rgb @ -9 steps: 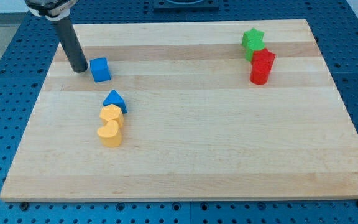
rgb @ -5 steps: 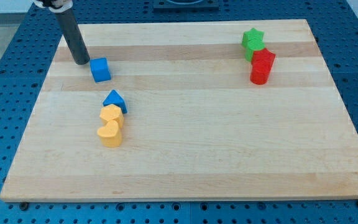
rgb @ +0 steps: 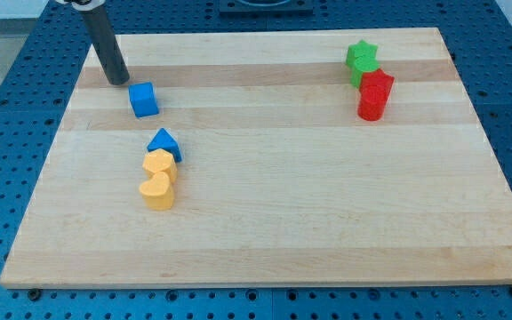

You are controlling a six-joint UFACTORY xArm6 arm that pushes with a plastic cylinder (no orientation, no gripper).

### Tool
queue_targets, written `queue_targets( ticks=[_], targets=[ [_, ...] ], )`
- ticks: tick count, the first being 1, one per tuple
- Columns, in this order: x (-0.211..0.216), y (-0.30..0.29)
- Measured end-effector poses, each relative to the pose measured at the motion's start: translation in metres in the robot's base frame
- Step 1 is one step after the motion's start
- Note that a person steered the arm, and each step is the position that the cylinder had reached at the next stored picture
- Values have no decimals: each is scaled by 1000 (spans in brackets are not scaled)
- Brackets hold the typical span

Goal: Place the blue cube above the blue triangle

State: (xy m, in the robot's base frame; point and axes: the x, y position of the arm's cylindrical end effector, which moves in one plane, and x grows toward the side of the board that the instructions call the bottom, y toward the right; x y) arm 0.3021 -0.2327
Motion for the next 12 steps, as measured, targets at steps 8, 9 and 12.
queue_targets(
  ticks=[8,9,12],
  targets=[
    [47,56],
    [47,76],
    [71,79]
  ],
)
